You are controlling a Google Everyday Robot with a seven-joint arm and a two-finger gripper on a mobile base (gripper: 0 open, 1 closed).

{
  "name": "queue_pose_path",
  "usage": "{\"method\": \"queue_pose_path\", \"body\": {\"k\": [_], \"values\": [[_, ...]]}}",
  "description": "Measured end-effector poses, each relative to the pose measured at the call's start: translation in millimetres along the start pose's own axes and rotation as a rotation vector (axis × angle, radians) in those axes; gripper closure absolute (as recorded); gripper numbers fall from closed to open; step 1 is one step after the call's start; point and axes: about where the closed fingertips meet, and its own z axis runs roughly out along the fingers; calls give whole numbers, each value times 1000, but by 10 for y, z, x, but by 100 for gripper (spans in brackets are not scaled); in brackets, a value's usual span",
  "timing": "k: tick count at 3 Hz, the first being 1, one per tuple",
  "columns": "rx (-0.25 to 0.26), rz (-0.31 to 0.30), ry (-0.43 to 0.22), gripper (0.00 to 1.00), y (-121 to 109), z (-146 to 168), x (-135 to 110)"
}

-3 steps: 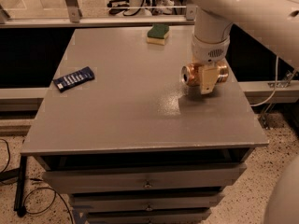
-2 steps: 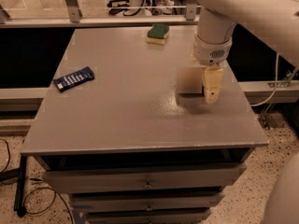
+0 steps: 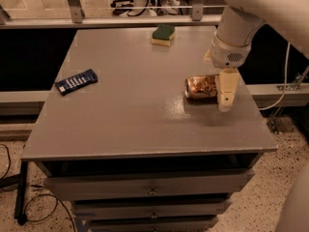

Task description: Knock orange can over

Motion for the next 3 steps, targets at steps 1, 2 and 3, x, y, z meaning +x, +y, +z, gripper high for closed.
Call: {"method": "queue_pose_path", "body": {"k": [1,2,3], "values": [[10,111,-118,0,2,-71,214],[59,280,-312,0,70,-288,652],[148,432,-516,0,186,-595,1080]]}}
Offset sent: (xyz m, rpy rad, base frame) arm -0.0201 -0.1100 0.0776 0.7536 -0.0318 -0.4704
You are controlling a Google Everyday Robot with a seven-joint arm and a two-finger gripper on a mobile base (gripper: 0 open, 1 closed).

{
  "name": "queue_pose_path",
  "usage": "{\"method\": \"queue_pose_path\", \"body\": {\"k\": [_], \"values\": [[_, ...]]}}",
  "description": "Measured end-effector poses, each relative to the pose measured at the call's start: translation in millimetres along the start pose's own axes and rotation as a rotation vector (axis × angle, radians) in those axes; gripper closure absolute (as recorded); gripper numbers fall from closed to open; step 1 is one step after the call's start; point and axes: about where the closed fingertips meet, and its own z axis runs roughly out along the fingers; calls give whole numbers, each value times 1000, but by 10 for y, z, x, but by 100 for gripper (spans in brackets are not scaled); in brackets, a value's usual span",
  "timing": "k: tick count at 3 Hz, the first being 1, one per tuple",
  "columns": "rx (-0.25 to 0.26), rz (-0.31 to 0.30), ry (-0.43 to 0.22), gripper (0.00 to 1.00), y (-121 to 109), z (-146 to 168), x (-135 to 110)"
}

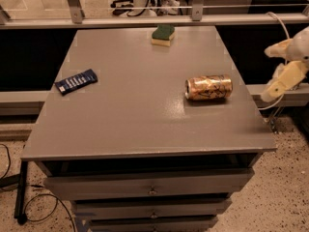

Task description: Knock orange can over

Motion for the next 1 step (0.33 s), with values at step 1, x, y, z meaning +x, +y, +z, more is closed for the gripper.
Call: {"method": "queue_pose_path", "body": {"k": [1], "values": [[8,41,-87,0,66,-196,19]]}}
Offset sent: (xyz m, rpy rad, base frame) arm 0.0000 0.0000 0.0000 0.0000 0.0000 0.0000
